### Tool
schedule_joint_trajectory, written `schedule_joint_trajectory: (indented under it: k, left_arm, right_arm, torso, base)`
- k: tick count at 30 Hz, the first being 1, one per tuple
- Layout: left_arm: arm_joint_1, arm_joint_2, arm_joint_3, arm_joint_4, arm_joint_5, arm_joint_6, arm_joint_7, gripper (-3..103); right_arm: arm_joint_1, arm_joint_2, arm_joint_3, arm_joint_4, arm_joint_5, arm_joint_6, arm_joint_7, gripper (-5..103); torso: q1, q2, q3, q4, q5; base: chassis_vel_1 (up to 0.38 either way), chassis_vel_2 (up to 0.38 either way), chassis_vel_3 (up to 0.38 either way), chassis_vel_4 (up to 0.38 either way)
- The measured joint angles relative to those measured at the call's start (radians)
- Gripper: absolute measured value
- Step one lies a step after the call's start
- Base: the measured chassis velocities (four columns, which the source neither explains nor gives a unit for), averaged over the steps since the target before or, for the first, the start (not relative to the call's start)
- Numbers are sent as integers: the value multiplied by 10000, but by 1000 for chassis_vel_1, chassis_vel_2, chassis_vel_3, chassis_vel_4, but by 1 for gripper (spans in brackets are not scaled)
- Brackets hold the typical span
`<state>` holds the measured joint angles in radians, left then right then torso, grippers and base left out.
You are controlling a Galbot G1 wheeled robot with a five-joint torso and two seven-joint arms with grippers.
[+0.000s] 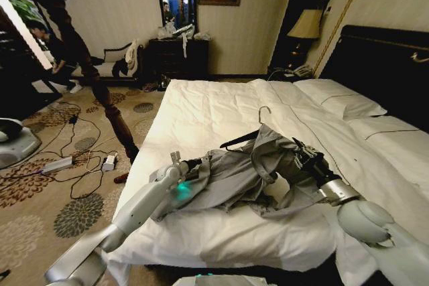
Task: Pick up the clothes from the bed and hang them on the clothes hanger.
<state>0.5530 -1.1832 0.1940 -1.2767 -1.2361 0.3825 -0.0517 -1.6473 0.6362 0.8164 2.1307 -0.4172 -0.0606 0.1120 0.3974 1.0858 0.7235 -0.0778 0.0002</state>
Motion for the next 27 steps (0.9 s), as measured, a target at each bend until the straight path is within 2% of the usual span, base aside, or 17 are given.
schedule_joint_trajectory:
  k: [2, 5, 6, 9, 10, 11, 14, 17, 18, 20, 21, 22, 23, 25, 27]
  left_arm:
    - [-39, -22, 99, 85, 72, -10, 55, 85]
    - [-99, -118, 256, 237, 174, -108, 163, 69]
    - [-99, -118, 256, 237, 174, -108, 163, 69]
    - [-117, -207, 316, 261, 202, -227, 190, 58]
    - [-117, -207, 316, 261, 202, -227, 190, 58]
    - [-125, -211, 356, 270, 216, -269, 190, 47]
    - [-128, -198, 369, 270, 228, -315, 189, 42]
    - [-119, -34, 348, 124, 219, -357, 181, 26]
    - [-119, -34, 348, 124, 219, -357, 181, 26]
    - [-118, 131, 315, -2, 220, -416, 178, 15]
    - [-123, 200, 311, -55, 223, -440, 177, 15]
    - [-128, 258, 308, -113, 223, -461, 177, 10]
    - [-128, 258, 308, -113, 223, -461, 177, 10]
    - [-142, 378, 298, -301, 210, -489, 168, 2]
    - [-146, 480, 290, -490, 186, -509, 163, 0]
  right_arm:
    - [15, -4, -6, 4, 6, 0, 0, 19]
    - [24, -7, -9, 20, 18, 0, 1, 19]
    - [24, -7, -9, 20, 18, 0, 1, 19]
    - [-37, 24, -10, 21, 17, 3, 13, 19]
    - [-37, 24, -10, 21, 17, 3, 13, 19]
    - [-66, 38, -13, 21, 15, 8, 19, 19]
    - [-79, 61, -25, 17, 11, 20, 23, 19]
    - [-115, 80, -39, -18, 10, 32, 29, 19]
    - [-115, 80, -39, -18, 10, 32, 29, 19]
    - [-155, 76, -54, -21, 8, 46, 37, 19]
    - [-157, 71, -71, -22, 7, 51, 38, 19]
    - [-155, 71, -92, -22, 6, 52, 39, 19]
    - [-155, 71, -92, -22, 6, 52, 39, 19]
    - [-147, 70, -126, -23, 5, 55, 40, 19]
    - [-178, 71, -147, -23, 7, 59, 42, 19]
  torso:
    - [0, 0, 0, 0, 0]
    - [0, 0, 0, 1, -1]
    - [0, 0, 0, 1, -1]
    - [0, 0, 0, -1, -1]
    - [0, 0, 0, -1, -1]
    - [0, 0, 0, -1, -2]
    - [0, 0, 0, -1, -2]
    - [0, 0, -1, -1, -1]
    - [0, 0, -1, -1, -1]
    - [0, 0, -2, 0, -2]
    - [-1, 0, -1, 0, -2]
    - [-1, 0, -1, 1, -2]
    - [-1, 0, -1, 1, -2]
    - [0, 0, -1, 1, -2]
    - [-1, 0, -1, 0, -2]
  base:
    - [0, 0, 0, 0]
    - [0, 0, 0, 0]
    - [0, 0, 0, 0]
    - [0, 0, 0, 0]
    - [0, 0, 0, 0]
    - [0, 0, 0, 0]
    - [0, 0, 0, 0]
    - [0, 0, 0, 0]
    - [0, 0, 0, 0]
    - [0, 0, 0, 0]
    - [0, 0, 0, 0]
    - [0, 0, 0, 0]
    - [0, 0, 0, 0]
    - [0, 0, 0, 0]
    - [0, 0, 0, 0]
